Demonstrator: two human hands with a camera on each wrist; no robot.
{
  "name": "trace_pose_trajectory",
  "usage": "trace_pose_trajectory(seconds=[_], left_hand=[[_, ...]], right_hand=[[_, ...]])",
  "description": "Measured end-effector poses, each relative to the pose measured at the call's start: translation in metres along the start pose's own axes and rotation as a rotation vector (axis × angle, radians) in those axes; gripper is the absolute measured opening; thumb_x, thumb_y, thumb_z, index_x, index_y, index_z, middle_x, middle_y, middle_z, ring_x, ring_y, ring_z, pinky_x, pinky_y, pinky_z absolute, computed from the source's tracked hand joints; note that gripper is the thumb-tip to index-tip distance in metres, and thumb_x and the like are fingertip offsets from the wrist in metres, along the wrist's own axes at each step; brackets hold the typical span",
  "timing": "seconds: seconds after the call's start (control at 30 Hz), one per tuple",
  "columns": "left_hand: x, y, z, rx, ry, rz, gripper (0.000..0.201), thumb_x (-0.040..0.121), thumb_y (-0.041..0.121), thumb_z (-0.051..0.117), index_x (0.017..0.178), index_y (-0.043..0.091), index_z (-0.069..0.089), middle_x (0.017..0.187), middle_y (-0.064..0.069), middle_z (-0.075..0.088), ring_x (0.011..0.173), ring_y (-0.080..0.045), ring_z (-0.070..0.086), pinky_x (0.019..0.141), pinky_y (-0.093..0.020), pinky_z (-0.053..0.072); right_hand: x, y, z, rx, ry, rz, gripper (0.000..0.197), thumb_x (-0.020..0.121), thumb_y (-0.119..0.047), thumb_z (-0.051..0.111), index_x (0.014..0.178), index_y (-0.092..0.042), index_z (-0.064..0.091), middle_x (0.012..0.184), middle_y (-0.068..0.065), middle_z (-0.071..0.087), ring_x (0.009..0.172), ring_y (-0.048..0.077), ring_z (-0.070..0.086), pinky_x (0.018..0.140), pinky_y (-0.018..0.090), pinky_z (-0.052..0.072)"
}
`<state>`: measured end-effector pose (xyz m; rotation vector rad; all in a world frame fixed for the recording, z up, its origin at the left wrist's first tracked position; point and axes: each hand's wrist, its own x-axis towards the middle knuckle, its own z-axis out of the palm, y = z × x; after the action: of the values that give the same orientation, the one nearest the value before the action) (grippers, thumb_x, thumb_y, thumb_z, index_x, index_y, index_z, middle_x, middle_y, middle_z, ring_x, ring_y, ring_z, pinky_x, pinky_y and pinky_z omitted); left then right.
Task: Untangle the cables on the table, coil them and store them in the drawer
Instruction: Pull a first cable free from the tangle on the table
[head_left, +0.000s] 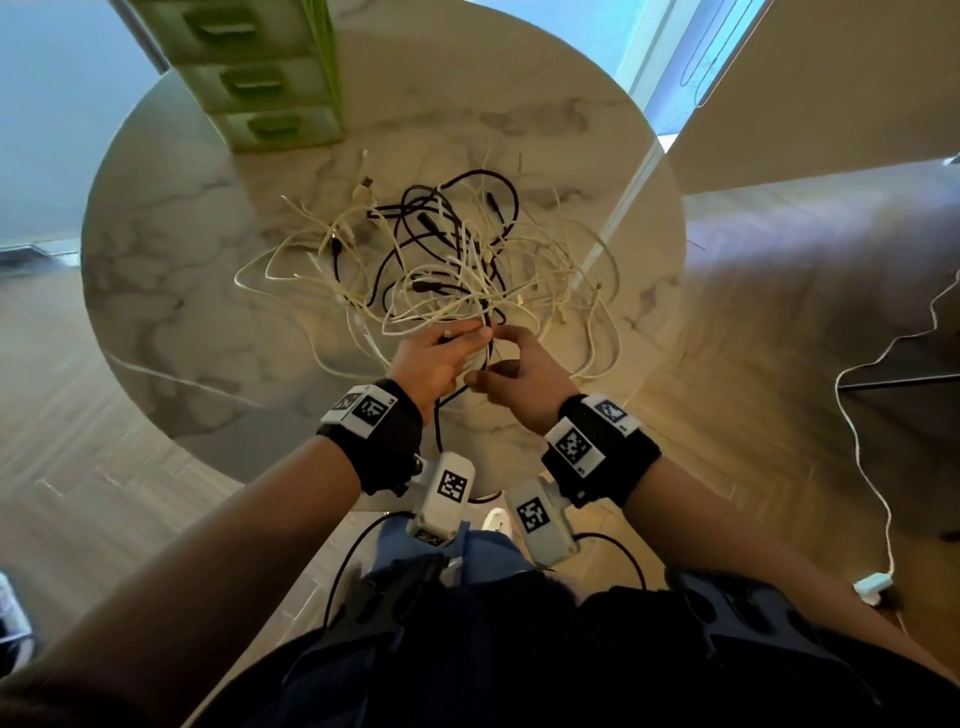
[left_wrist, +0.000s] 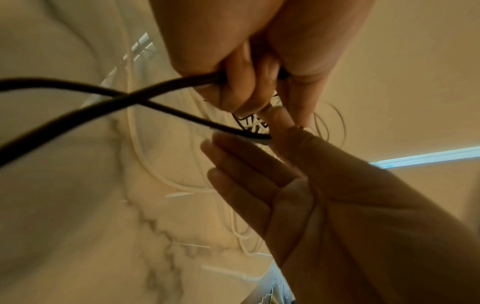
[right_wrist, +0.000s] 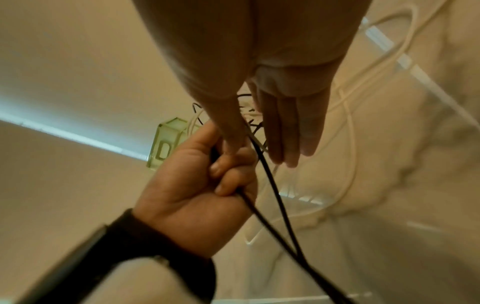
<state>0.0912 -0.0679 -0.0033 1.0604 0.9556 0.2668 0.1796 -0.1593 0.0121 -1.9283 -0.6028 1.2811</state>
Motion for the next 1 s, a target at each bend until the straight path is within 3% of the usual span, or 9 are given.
trace_pose_trajectory(seconds=[0.07, 0.13, 0.23, 0.33, 0.47, 0.63, 0.8, 0.9, 1.0], left_hand=[[0.000, 0.001, -0.001, -0.019, -0.010, -0.001, 0.027, 0.093, 0.012, 0.056, 0.118, 0.006, 0.063, 0.050, -0.002, 0.057, 0.040, -0.001, 0.052, 0.033, -0.009, 0.029], [0.004, -0.004, -0.004, 0.008, -0.053, -0.025, 0.022, 0.092, 0.016, 0.059, 0.111, 0.017, 0.067, 0.059, 0.000, 0.038, 0.035, -0.002, 0.029, 0.032, -0.013, 0.023], [0.008, -0.011, -0.005, -0.009, -0.098, -0.066, 0.020, 0.092, 0.014, 0.057, 0.109, 0.019, 0.066, 0.069, -0.002, 0.040, 0.038, -0.002, 0.023, 0.033, -0.014, 0.018], [0.011, -0.007, -0.002, -0.116, -0.108, -0.085, 0.019, 0.094, 0.010, 0.052, 0.109, 0.012, 0.064, 0.073, 0.004, 0.059, 0.038, -0.002, 0.023, 0.033, -0.014, 0.017], [0.018, -0.004, -0.003, -0.227, -0.077, -0.086, 0.018, 0.095, 0.005, 0.047, 0.098, 0.011, 0.064, 0.068, 0.003, 0.053, 0.035, -0.001, 0.021, 0.030, -0.013, 0.018], [0.021, 0.013, -0.020, -0.404, -0.001, -0.053, 0.024, 0.093, -0.001, 0.048, 0.083, 0.018, 0.059, 0.082, -0.001, 0.065, 0.034, -0.001, 0.022, 0.031, -0.014, 0.016], [0.018, 0.013, -0.027, -0.242, -0.034, 0.011, 0.019, 0.092, -0.001, 0.051, 0.092, 0.016, 0.058, 0.085, 0.000, 0.066, 0.035, -0.001, 0.024, 0.031, -0.013, 0.018], [0.014, 0.008, -0.023, -0.223, -0.016, 0.039, 0.021, 0.091, -0.002, 0.053, 0.089, 0.017, 0.062, 0.086, -0.001, 0.065, 0.035, -0.001, 0.024, 0.031, -0.014, 0.017], [0.011, 0.004, -0.021, -0.214, 0.023, 0.028, 0.022, 0.089, 0.001, 0.058, 0.101, 0.019, 0.062, 0.084, 0.002, 0.068, 0.037, -0.002, 0.026, 0.032, -0.014, 0.019]], right_hand=[[-0.001, -0.001, 0.005, 0.173, -0.012, 0.039, 0.057, 0.085, -0.008, 0.062, 0.130, -0.013, 0.027, 0.096, 0.021, 0.067, 0.085, 0.035, 0.066, 0.086, 0.046, 0.052], [-0.003, 0.000, 0.004, 0.227, -0.040, 0.049, 0.048, 0.087, 0.000, 0.056, 0.123, -0.014, 0.027, 0.086, 0.019, 0.066, 0.072, 0.031, 0.065, 0.080, 0.043, 0.055], [-0.007, 0.001, 0.000, 0.068, -0.012, -0.044, 0.046, 0.083, 0.004, 0.053, 0.117, -0.017, 0.028, 0.072, 0.012, 0.064, 0.064, 0.028, 0.065, 0.070, 0.041, 0.056], [-0.011, 0.007, -0.004, -0.150, 0.025, -0.106, 0.068, 0.082, -0.002, 0.055, 0.135, -0.018, 0.017, 0.073, 0.009, 0.064, 0.059, 0.018, 0.061, 0.059, 0.027, 0.050], [-0.018, 0.025, -0.013, -0.248, 0.017, -0.029, 0.088, 0.083, -0.008, 0.059, 0.145, -0.021, -0.002, 0.075, 0.007, 0.063, 0.066, 0.018, 0.059, 0.070, 0.034, 0.051], [-0.034, 0.059, -0.017, -0.252, 0.013, 0.126, 0.059, 0.080, -0.008, 0.062, 0.129, -0.017, 0.030, 0.077, 0.006, 0.062, 0.066, 0.019, 0.058, 0.067, 0.033, 0.049], [-0.032, 0.055, -0.018, -0.449, -0.018, 0.093, 0.022, 0.081, -0.010, 0.059, 0.097, -0.021, 0.049, 0.086, 0.001, 0.060, 0.078, 0.020, 0.056, 0.067, 0.027, 0.046], [-0.023, 0.041, -0.010, -0.444, 0.013, -0.002, 0.016, 0.084, -0.017, 0.060, 0.097, -0.022, 0.053, 0.088, 0.002, 0.063, 0.078, 0.018, 0.056, 0.069, 0.026, 0.043], [-0.015, 0.023, 0.001, -0.387, 0.061, -0.119, 0.018, 0.087, -0.024, 0.059, 0.103, -0.019, 0.055, 0.086, 0.004, 0.064, 0.076, 0.019, 0.055, 0.069, 0.026, 0.039]])
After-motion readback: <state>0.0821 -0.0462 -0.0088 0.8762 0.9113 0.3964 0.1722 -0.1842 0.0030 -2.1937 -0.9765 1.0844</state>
